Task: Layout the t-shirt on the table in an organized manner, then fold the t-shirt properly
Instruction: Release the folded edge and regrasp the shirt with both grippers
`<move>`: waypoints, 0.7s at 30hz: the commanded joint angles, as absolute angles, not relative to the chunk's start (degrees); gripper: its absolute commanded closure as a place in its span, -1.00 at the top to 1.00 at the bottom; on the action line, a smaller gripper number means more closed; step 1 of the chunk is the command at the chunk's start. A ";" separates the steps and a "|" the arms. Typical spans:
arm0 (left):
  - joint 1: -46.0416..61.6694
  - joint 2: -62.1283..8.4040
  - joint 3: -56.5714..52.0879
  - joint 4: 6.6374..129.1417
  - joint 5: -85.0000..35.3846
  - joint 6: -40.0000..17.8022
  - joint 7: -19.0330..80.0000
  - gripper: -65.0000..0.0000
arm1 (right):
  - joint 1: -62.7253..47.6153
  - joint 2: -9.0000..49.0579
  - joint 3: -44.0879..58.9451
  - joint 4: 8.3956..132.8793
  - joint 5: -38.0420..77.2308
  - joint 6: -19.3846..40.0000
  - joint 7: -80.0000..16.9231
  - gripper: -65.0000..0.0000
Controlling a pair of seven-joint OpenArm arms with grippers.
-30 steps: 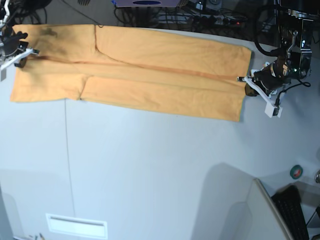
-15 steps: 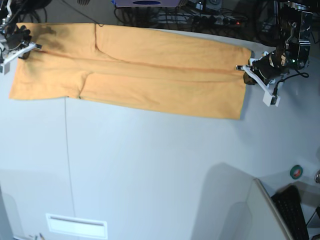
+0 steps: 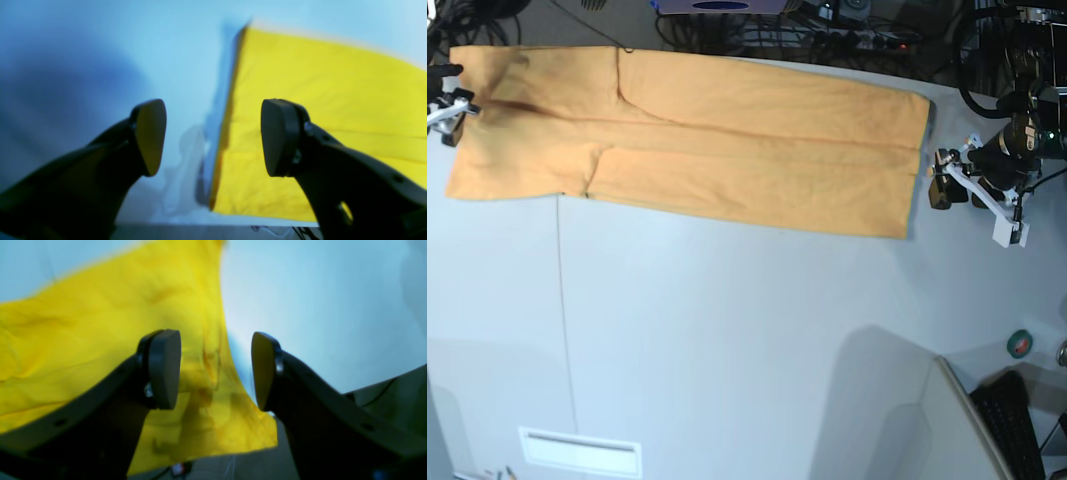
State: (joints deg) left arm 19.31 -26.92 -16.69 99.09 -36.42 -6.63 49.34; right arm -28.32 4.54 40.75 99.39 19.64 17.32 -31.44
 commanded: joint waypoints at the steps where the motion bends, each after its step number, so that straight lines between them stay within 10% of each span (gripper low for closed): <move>1: 19.30 -26.86 -16.84 100.26 -36.62 -6.99 49.10 0.27 | -28.00 5.49 41.01 100.18 19.82 17.10 -30.37 0.00; 3: 17.45 -23.96 -15.60 100.00 -36.18 -6.99 49.10 -0.07 | -25.19 6.11 39.52 97.63 19.74 17.10 -30.37 -0.19; 6: 13.32 -19.56 -13.41 94.20 -36.09 -6.99 48.75 -1.00 | -18.77 8.84 37.23 89.19 19.74 17.10 -30.37 -1.00; 21: 7.60 -17.27 -11.03 79.43 -36.00 -6.99 48.66 -1.00 | 0.04 17.63 36.26 53.05 19.65 16.92 -22.64 -1.00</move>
